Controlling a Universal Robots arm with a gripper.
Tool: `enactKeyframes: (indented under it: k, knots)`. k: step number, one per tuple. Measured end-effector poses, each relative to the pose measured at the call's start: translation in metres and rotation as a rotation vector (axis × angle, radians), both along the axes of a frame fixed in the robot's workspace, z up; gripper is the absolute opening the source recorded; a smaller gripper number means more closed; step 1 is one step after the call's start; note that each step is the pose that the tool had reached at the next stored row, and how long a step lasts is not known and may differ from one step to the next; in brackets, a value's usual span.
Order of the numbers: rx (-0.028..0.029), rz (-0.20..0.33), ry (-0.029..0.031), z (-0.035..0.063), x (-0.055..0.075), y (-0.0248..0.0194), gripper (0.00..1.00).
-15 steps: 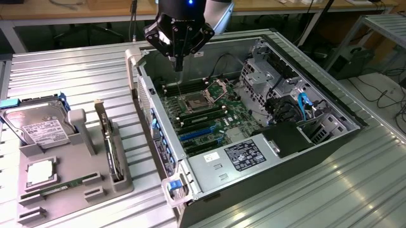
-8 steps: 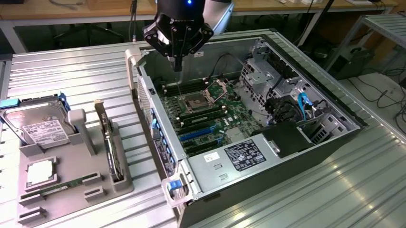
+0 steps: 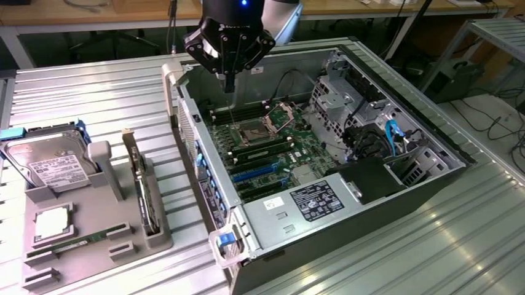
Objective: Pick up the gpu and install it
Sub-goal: 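Reach for the gpu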
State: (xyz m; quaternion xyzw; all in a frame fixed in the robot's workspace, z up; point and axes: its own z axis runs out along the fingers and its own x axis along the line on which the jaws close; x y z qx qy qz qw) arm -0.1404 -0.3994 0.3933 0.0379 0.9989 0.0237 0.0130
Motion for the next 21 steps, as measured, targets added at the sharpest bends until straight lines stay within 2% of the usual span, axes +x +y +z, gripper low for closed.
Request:
enactKeyframes:
  k: [21]
  knots:
    - [0.0001, 0.0, 0.0, 0.0, -0.0074, -0.0008, 0.11]
